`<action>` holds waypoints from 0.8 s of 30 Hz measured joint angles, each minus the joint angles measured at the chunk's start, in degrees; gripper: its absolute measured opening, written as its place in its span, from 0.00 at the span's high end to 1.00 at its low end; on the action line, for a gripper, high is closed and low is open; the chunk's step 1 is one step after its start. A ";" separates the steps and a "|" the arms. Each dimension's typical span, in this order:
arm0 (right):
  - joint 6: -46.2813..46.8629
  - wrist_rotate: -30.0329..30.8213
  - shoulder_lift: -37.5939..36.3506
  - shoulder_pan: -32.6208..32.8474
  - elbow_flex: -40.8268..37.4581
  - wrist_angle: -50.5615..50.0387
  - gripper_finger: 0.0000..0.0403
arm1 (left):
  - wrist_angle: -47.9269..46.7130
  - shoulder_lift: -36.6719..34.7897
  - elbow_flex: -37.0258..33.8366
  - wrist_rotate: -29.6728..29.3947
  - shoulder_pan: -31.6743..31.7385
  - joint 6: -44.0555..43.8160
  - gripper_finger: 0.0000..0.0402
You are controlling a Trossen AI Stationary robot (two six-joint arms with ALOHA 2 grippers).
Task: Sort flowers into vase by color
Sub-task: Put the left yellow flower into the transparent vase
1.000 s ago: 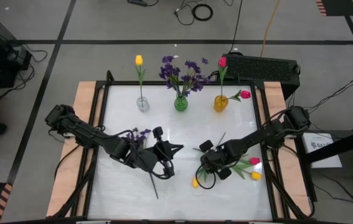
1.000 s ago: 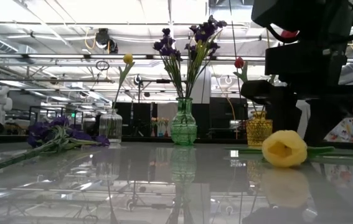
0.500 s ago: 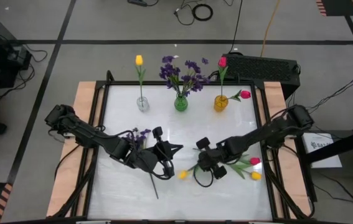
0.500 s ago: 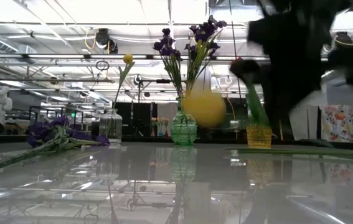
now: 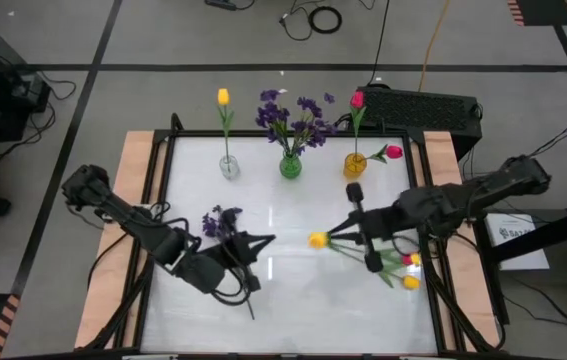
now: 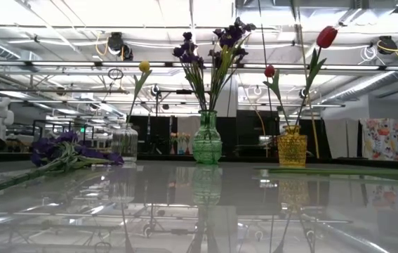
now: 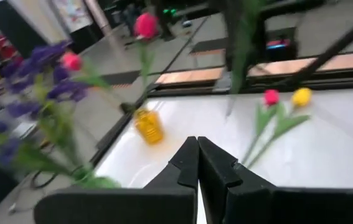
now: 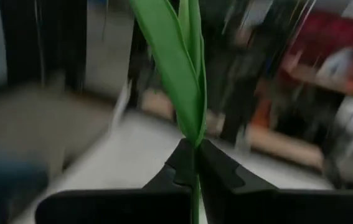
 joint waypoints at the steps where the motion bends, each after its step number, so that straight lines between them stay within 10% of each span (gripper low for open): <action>1: 0.50 0.00 -0.53 0.00 -0.89 4.65 1.00 | 2.39 0.42 -0.04 1.27 0.11 0.93 0.98; 15: 6.99 0.07 11.79 0.46 -3.37 31.44 1.00 | 20.17 3.81 -0.02 16.52 3.70 3.96 0.56; 24: 7.24 1.36 16.33 0.48 -3.37 35.40 1.00 | 19.92 3.90 -0.02 16.51 4.42 2.39 0.52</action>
